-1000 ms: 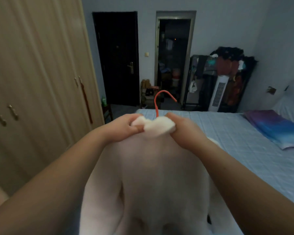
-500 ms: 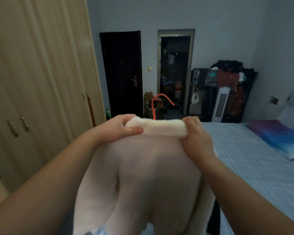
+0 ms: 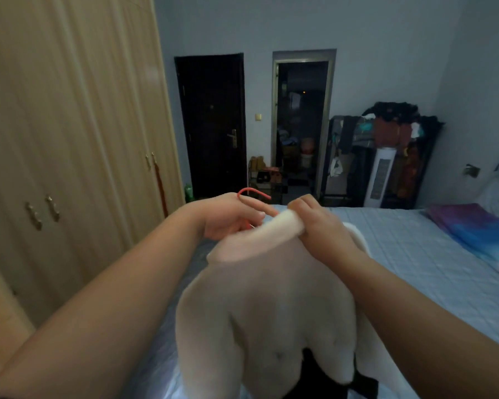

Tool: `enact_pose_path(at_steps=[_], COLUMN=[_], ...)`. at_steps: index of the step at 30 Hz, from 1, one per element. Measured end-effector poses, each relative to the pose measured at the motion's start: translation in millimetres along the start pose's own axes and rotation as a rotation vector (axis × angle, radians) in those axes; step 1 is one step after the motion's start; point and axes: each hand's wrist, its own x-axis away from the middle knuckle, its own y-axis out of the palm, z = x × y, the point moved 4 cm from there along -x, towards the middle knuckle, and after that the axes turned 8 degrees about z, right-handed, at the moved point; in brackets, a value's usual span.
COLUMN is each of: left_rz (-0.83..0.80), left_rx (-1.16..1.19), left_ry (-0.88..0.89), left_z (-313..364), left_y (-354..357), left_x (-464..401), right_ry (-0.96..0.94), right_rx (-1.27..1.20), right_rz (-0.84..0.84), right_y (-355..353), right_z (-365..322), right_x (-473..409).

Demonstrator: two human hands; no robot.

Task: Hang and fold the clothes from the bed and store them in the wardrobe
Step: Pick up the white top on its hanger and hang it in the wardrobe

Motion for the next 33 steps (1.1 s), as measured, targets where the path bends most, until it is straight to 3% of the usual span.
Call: enact_pose_path(at_steps=[3, 7, 13, 17, 22, 28, 33], left_rz=[-0.052, 0.008, 0.035, 0.042, 0.118, 0.348, 0.364], left_rx=[0.126, 0.072, -0.339, -0.167, 0.062, 0.270, 0.587], left_ry=[-0.015, 0.010, -0.017, -0.020, -0.069, -0.219, -0.203], left_z=[5, 4, -11, -21, -31, -32, -21], left_y=[10, 21, 18, 12, 6, -2, 10], left_x=[-11, -23, -22, -22, -29, -42, -52], right_ry=[-0.012, 0.074, 0.129, 0.093, 0.174, 0.302, 0.363], right_rx=[-0.015, -0.075, -0.193, -0.221, -0.051, -0.406, -0.450], right_rz=[-0.035, -0.006, 0.074, 0.063, -0.001, 0.089, -0.143], right_y=[3, 10, 19, 18, 33, 35, 41], right_z=[3, 11, 19, 20, 18, -28, -64], right_x=[-2, 10, 13, 13, 14, 33, 44])
